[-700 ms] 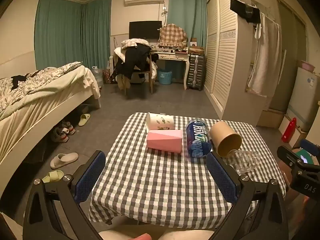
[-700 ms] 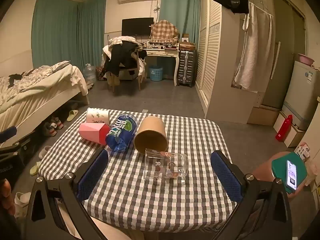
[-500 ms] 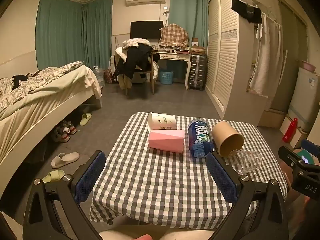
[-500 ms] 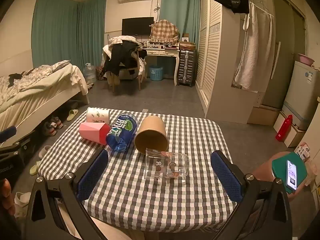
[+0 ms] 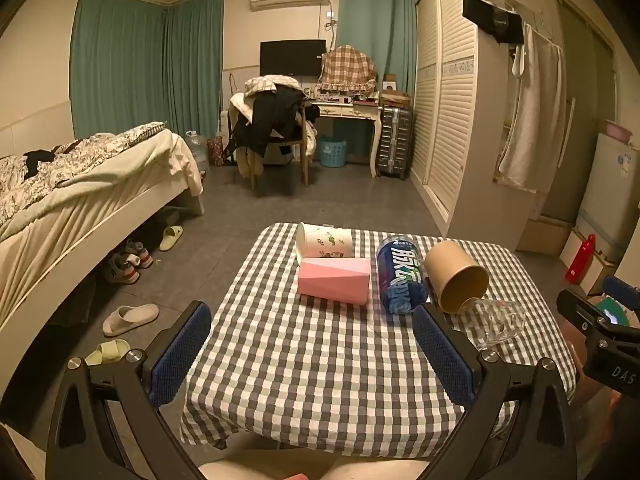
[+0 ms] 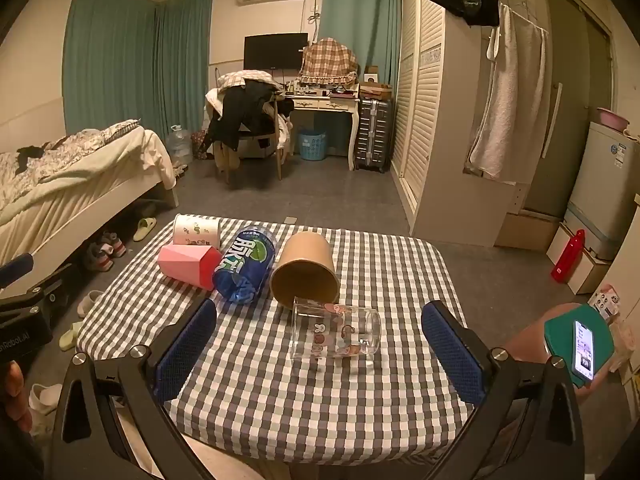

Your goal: Flip cup upside down

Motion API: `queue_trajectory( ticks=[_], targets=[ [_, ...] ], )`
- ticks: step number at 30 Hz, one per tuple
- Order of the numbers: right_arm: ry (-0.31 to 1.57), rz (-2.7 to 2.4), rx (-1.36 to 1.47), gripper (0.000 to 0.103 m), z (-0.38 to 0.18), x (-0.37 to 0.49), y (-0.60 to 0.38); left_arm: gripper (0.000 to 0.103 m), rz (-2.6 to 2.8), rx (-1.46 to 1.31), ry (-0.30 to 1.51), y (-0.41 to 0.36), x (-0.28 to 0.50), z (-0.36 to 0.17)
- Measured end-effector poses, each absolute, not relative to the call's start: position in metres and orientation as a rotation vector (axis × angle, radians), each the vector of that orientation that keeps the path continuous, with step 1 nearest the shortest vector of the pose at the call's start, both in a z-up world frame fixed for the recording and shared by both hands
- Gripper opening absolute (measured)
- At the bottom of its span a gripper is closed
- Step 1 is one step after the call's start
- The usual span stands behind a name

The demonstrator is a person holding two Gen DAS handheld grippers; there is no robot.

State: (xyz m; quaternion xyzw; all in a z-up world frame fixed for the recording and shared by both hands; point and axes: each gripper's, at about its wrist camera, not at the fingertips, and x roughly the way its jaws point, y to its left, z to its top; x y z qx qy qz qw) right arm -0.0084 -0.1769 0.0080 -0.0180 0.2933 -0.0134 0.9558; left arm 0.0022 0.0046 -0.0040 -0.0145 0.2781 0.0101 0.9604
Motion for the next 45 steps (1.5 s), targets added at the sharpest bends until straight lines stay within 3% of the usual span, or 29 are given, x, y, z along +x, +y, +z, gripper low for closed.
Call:
queue_trajectory(
  ticks=[45],
  targets=[
    [0.596,-0.029,-0.041,0.103,0.0046,-0.01,-0.1732,0.103,0.022,-0.031,0.565,0.0097,0.0024,-0.0089]
  ],
)
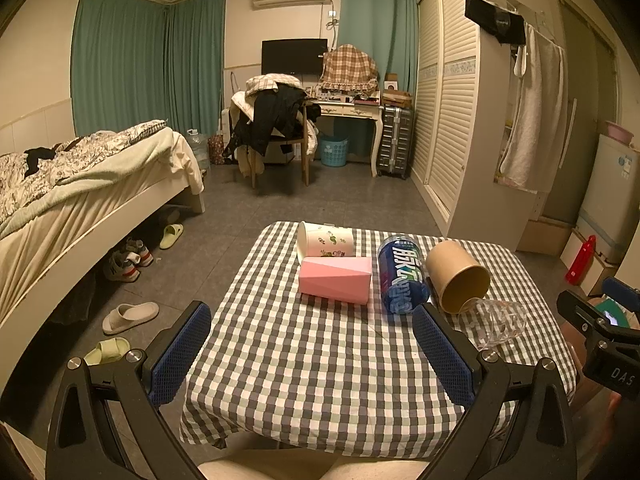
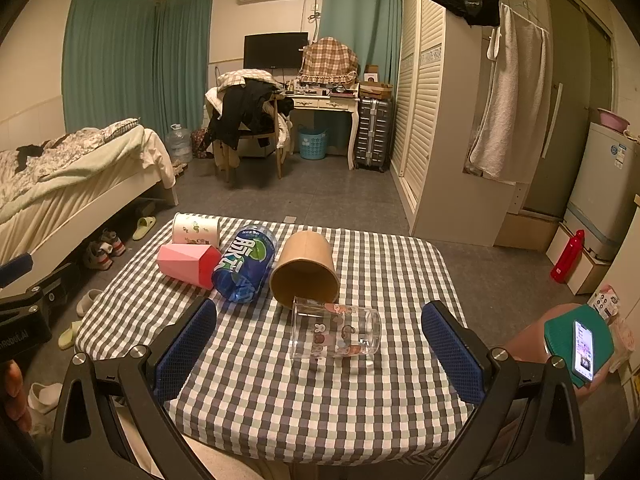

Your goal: Flip cup upside down

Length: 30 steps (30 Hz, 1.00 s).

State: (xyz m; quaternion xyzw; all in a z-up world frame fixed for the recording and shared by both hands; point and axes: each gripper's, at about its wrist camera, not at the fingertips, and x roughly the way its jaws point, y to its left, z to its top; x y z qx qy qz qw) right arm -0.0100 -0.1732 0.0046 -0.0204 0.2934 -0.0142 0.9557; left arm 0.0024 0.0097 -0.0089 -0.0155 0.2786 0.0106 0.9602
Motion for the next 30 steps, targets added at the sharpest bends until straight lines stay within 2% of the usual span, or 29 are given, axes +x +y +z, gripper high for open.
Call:
queue_trajectory(
  ticks=[30],
  targets=[
    [0.619,-0.046,-0.024,0.103,0.0,0.013,-0.176,0.103,0.02,-0.024,0.571,0.013,0.008,-0.018]
  ],
)
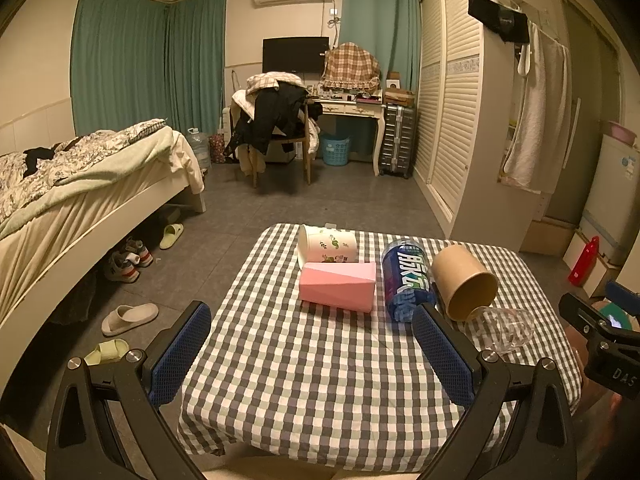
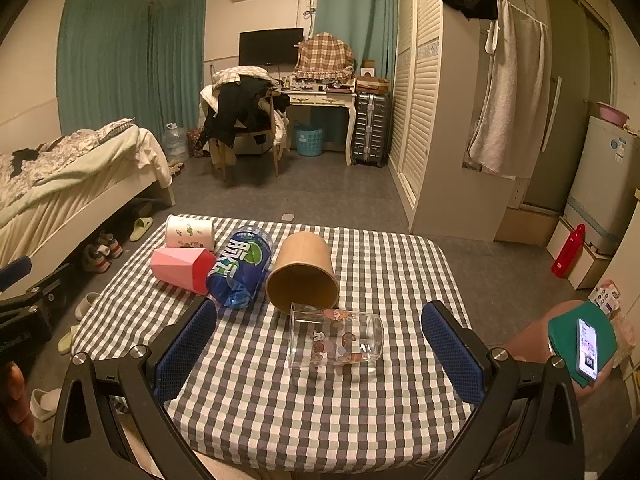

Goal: Flip cup upside down
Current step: 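Grasp the brown paper cup lying on its side with the right tool and lift it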

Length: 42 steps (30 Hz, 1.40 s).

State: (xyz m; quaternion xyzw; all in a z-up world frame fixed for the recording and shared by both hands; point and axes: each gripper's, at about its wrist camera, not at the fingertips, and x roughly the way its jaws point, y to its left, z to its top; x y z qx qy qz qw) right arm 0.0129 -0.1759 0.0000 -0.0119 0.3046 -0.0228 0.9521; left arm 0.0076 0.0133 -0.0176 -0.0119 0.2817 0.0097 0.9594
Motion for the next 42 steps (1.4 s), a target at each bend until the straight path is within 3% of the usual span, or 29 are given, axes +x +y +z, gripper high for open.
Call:
queue_trajectory(
  ticks=[13,21,29,33,42],
  targets=[
    [0.693,-0.066,-0.001,0.103,-0.033,0.104,-0.179,0.103,0.039,0.003,0.664,0.015,0.063,-0.046],
    [0.895,-0.065,0.078,0.103,-0.091,0.183,-0.188,0.103,0.063,0.022,0.726,0.025,0.093,-0.069],
    [0.958,-0.038,0.079,0.102,-0.111,0.205,-0.18,0.103,0.056,0.004,0.771,0.032,0.113,-0.087],
    [0.977,-0.043,0.061,0.089,-0.118,0.212,-0.173,0.103,0.047,-0.001,0.78,0.035,0.116,-0.091],
    [0.893,-0.105,0.009,0.086,-0.088,0.196,-0.159,0.103,0.04,-0.055,0.755,0.059,0.105,-0.086]
  ],
)
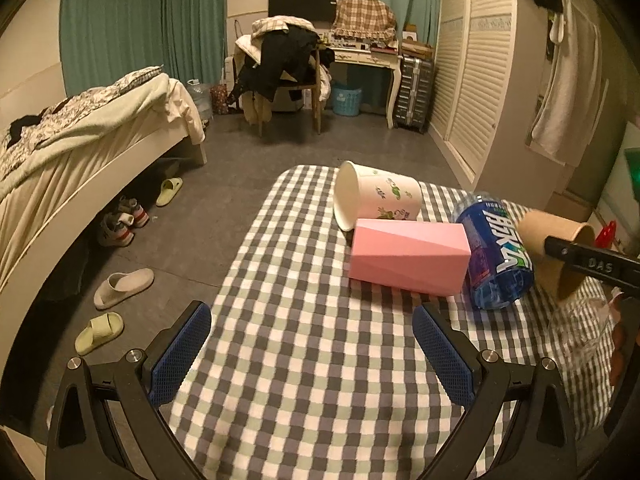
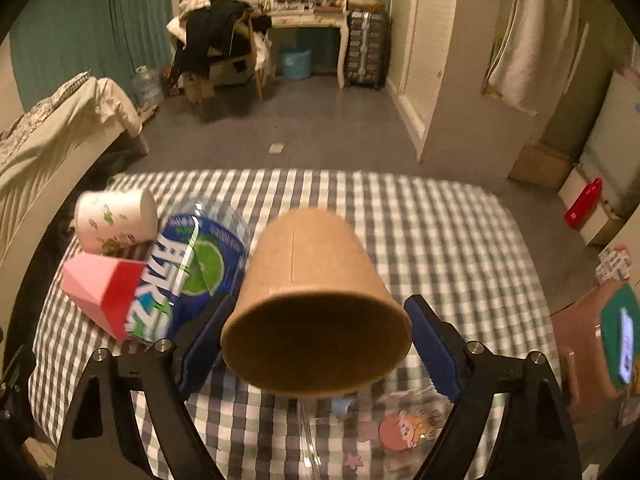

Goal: Flip cup upside down
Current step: 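Grasp the brown paper cup lying on its side with the right tool and lift it, then grasp the brown cup's base with the left tool while the right tool releases it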

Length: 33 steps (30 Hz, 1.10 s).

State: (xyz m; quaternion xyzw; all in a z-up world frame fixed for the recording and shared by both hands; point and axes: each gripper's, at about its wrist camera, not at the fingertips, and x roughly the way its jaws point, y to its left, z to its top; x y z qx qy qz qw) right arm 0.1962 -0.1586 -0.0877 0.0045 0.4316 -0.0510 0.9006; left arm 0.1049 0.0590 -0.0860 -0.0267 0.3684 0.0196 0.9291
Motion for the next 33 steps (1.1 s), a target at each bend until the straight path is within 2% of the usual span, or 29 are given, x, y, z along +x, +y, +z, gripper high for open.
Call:
queue_trajectory(
  ticks=[16,25,33],
  targets=[
    [0.719,-0.041,-0.08,0.086,-0.015,0.123,-0.075,0.103,0.021,-0.105,0.684,0.112,0.049,-0.058],
    [0.778,0.027,-0.099,0.086,-0.085,0.089,-0.018,0.103,0.041,-0.039,0.749,0.128,0.039,-0.065],
    [0.84,0.026,-0.044,0.086,-0.108,0.066,-0.017,0.103,0.015,0.013,0.744,0.113,0.035,-0.063]
  ],
)
